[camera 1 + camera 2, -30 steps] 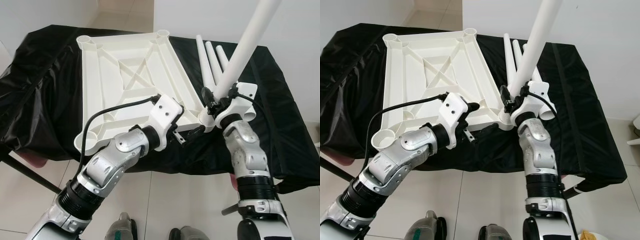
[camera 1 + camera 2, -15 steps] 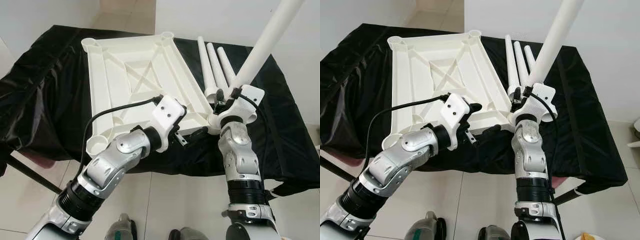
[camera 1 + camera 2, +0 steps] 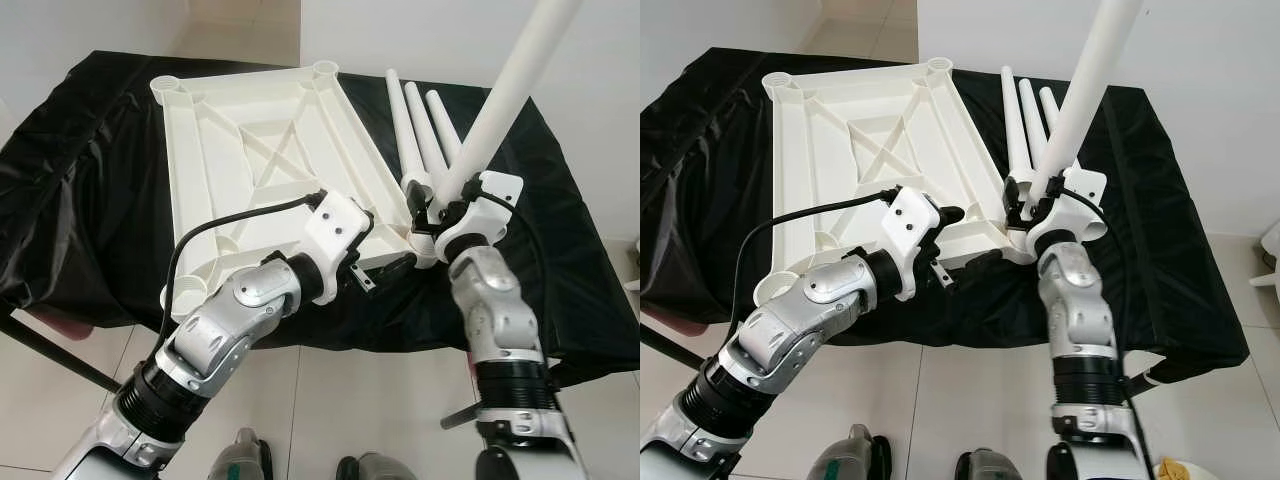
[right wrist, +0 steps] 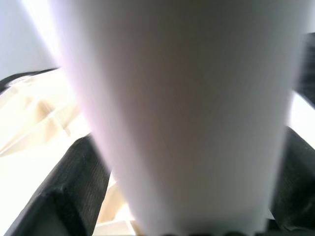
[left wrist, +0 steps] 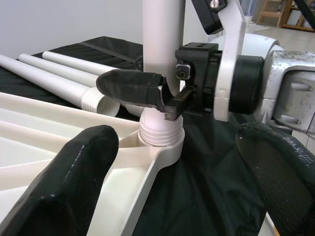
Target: Building children table
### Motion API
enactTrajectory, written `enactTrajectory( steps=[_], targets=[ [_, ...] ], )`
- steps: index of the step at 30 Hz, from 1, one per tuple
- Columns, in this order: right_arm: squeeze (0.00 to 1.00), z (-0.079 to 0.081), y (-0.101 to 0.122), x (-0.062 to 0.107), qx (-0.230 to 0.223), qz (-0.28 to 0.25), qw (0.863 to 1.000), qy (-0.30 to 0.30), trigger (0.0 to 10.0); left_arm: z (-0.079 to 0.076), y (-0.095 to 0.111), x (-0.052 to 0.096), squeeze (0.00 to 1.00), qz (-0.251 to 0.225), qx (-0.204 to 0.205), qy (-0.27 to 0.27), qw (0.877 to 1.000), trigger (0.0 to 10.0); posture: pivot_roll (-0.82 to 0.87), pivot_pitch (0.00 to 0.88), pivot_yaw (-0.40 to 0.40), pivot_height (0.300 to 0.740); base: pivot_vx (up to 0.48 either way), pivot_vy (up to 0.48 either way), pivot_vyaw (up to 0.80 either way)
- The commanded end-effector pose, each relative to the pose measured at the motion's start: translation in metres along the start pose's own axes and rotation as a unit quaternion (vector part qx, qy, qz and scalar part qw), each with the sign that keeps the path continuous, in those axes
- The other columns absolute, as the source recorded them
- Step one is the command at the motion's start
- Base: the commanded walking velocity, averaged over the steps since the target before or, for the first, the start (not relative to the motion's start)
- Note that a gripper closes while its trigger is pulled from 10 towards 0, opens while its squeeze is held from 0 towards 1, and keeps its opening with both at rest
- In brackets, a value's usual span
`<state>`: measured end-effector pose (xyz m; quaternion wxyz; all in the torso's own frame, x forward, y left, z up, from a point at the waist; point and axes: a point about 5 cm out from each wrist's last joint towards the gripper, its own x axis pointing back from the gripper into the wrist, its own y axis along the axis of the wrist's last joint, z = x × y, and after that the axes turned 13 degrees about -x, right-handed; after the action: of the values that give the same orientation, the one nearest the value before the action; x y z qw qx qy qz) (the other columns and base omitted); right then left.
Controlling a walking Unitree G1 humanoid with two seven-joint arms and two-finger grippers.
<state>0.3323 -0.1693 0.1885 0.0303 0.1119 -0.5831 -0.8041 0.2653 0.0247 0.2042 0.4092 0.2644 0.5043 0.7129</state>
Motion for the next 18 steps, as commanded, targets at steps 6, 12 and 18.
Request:
enactTrajectory(
  steps=[6,12,18],
  targets=[
    [0.00,-0.008,-0.008,0.000,0.012,0.060,0.995,0.080,10.0,-0.003,0.000,0.001,0.00,-0.009,-0.001,-0.055,0.998,10.0,-0.01,0.091,-0.015,0.740,0.000,0.000,0.00],
    [0.00,-0.023,-0.011,0.003,0.048,0.088,0.983,0.154,10.0,-0.001,0.001,0.001,0.00,-0.009,-0.004,-0.055,0.998,10.0,0.00,0.087,-0.005,0.740,0.000,0.000,0.00],
    [0.00,-0.035,-0.013,0.001,0.058,0.096,0.982,0.149,10.0,-0.001,0.001,0.001,0.00,-0.009,-0.005,-0.057,0.998,10.0,0.00,0.084,-0.003,0.740,0.000,0.000,0.00]
  ],
)
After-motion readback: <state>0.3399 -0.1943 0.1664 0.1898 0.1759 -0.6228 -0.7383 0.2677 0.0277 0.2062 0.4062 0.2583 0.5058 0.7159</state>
